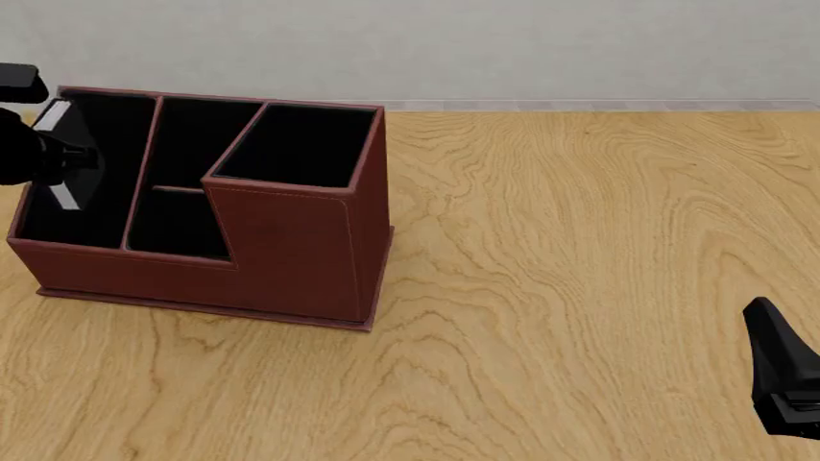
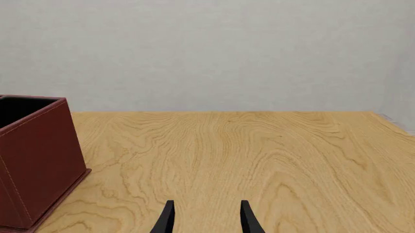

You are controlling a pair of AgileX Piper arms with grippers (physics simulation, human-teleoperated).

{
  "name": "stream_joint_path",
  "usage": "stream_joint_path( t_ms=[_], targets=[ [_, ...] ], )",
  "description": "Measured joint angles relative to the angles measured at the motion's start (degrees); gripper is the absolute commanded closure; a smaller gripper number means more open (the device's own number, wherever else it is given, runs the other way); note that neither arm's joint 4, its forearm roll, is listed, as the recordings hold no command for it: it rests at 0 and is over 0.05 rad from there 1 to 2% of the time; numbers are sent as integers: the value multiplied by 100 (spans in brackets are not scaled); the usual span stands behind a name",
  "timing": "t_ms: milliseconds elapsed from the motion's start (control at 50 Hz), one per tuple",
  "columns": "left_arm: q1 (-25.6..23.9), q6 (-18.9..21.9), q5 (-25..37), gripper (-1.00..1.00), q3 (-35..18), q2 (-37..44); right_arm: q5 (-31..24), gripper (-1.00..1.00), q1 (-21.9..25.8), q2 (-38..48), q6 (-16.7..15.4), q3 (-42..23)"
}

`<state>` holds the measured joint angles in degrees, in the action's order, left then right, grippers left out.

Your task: Pick up the book and place it in the left compartment of the caddy.

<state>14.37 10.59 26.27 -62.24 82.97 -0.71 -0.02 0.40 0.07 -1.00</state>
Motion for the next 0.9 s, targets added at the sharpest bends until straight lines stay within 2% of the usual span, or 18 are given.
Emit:
stream_joint_path(
  t_ms=[900],
  targets=[
    [128,82,-528,100,34,711,0,-100,0,0,0,0]
  ],
)
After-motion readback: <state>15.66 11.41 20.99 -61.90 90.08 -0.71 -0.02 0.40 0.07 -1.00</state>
